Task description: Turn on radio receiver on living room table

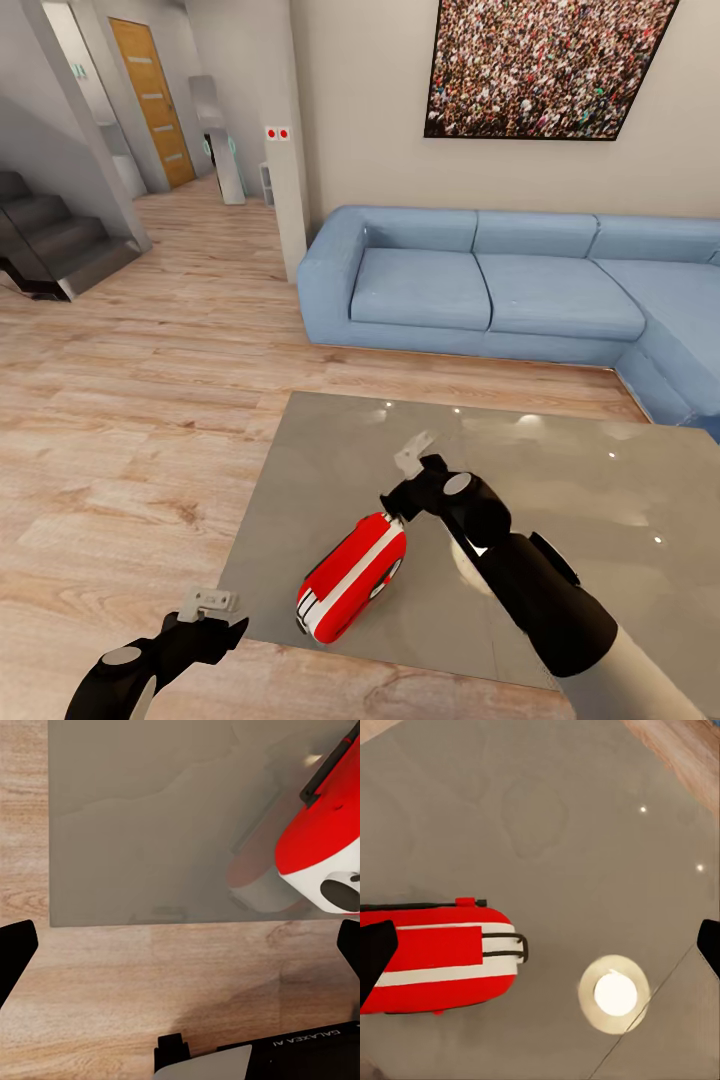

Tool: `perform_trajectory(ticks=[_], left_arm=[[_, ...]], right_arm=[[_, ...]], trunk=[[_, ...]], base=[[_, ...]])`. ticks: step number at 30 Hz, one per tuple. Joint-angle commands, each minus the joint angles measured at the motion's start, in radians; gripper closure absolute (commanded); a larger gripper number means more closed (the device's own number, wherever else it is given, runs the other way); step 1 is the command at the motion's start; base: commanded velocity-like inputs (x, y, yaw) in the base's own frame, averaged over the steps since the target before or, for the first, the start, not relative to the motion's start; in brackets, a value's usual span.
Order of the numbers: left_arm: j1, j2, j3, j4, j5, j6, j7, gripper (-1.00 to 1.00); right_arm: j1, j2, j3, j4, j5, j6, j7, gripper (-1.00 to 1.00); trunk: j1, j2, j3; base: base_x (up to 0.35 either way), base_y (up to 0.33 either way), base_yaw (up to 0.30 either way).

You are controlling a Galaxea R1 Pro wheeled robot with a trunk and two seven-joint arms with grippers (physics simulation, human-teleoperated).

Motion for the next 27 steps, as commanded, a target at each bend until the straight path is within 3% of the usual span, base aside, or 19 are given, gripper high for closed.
perform_trajectory(ticks=[1,14,19,20,21,23,24,25,27], left_arm=[[0.000,0.000,0.000,0.000,0.000,0.000,0.000,-1.00],[0.000,0.000,0.000,0.000,-0.001,-0.001,0.000,-1.00],[0.000,-0.001,0.000,0.000,-0.001,-0.002,0.000,-1.00],[0.000,-0.001,0.000,0.000,-0.001,-0.002,0.000,-1.00],[0.000,-0.001,0.000,0.000,-0.001,-0.002,0.000,-1.00],[0.000,-0.001,0.000,0.000,-0.001,-0.003,0.000,-1.00],[0.000,-0.001,0.000,0.000,-0.001,-0.003,0.000,-1.00],[0.000,-0.001,0.000,0.000,-0.001,-0.003,0.000,-1.00],[0.000,-0.002,0.000,0.000,-0.001,-0.004,0.000,-1.00]], right_arm=[[-0.008,-0.001,0.002,0.000,0.000,0.000,0.009,-1.00],[-0.032,-0.001,0.029,0.001,0.001,0.000,0.042,-1.00],[-0.033,0.023,0.040,0.001,0.001,0.000,0.039,-1.00],[-0.033,0.060,0.007,0.000,0.000,0.000,0.033,-1.00],[-0.033,0.075,-0.011,0.000,0.000,0.000,0.031,-1.00],[-0.033,0.170,-0.152,0.000,-0.003,0.000,0.027,-1.00],[-0.033,0.192,-0.188,0.000,-0.004,0.000,0.026,-1.00],[-0.033,0.235,-0.259,0.000,-0.005,0.000,0.025,-1.00],[-0.033,0.263,-0.320,0.000,-0.006,0.000,0.023,-1.00]], trunk=[[0.000,0.000,0.000],[0.000,0.000,0.000],[0.000,0.000,0.000],[0.000,0.000,0.000],[0.000,0.000,0.000],[0.000,0.000,0.000],[0.000,0.000,0.000],[0.000,0.000,0.000],[0.000,0.000,0.000]], base=[[0.000,0.000,0.000],[0.000,0.000,0.000],[0.000,0.000,0.000],[0.000,0.000,0.000],[0.000,0.000,0.000],[0.000,0.000,0.000],[0.000,0.000,0.000],[0.000,0.000,0.000],[0.000,0.000,0.000]])
